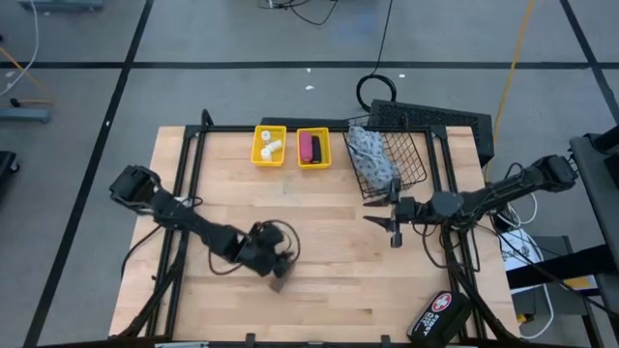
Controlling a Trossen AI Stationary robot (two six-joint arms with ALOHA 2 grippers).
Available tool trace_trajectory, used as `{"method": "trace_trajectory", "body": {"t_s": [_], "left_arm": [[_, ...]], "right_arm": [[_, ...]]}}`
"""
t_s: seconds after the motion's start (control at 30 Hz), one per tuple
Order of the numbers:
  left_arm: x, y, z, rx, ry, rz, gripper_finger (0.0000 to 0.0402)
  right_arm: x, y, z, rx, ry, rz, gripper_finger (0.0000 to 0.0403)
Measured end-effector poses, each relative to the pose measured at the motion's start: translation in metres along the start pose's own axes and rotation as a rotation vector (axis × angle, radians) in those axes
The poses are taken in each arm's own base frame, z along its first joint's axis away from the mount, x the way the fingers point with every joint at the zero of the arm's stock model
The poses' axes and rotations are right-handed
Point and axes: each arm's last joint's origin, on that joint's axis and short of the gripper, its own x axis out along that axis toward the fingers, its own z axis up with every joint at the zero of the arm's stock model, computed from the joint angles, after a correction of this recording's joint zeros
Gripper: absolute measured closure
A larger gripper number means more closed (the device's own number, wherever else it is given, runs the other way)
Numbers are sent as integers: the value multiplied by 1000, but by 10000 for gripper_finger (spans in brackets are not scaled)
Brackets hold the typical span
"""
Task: Pick & Place Medicine items
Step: Put the brown bandage into the right yellow basket
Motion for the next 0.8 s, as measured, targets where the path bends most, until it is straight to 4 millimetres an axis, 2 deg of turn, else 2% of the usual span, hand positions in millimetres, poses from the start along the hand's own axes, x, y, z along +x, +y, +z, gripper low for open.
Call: {"method": "trace_trajectory", "body": {"t_s": [0.13, 0.27, 0.33, 0.4, 0.6, 0.7, 0.8], "left_arm": [[13, 10, 27, 52, -32, -8, 135], [14, 10, 49, 56, 117, -178, 135], [13, 6, 53, 17, 202, -255, 135], [9, -2, 52, 28, 261, -295, 135], [-23, -51, 38, 179, 257, -483, 135], [-34, -65, 26, 183, 189, -453, 135], [-37, -66, 11, 168, 191, -375, 135]], "right_arm": [[-1, 3, 2, 6, -16, 17, 264], [-2, 6, 3, 10, -30, 31, 264], [-2, 6, 3, 10, -30, 31, 264], [-2, 6, 3, 10, -29, 30, 264], [-2, 6, 3, 8, -26, 30, 264], [-2, 6, 3, 7, -26, 29, 264], [-2, 5, 3, 9, -30, 29, 264]]}}
